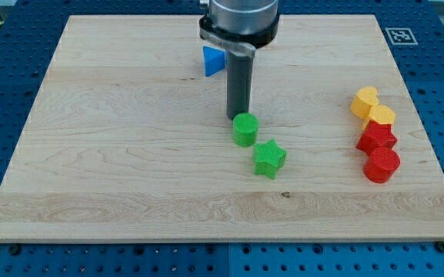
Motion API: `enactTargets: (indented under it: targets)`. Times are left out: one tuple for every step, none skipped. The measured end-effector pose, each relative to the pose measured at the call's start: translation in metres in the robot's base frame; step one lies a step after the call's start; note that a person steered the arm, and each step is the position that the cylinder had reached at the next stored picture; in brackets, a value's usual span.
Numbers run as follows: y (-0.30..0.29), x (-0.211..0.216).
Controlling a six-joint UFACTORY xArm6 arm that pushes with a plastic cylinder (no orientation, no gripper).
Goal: Push the red circle into the green circle
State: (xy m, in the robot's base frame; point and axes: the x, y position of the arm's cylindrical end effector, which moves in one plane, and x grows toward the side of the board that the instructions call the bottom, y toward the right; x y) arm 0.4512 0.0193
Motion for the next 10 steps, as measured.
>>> enactTargets:
  targets:
    - [0.014,0.011]
    - [0.014,-0.003]
    - [0.022,-0.014]
    - [0.046,0.004]
    - [0.077,0.037]
    - [0.102,0.066]
    - [0.130,0.102]
    - [0.167,0.130]
    - [0.220,0.120]
    - [0.236,0.090]
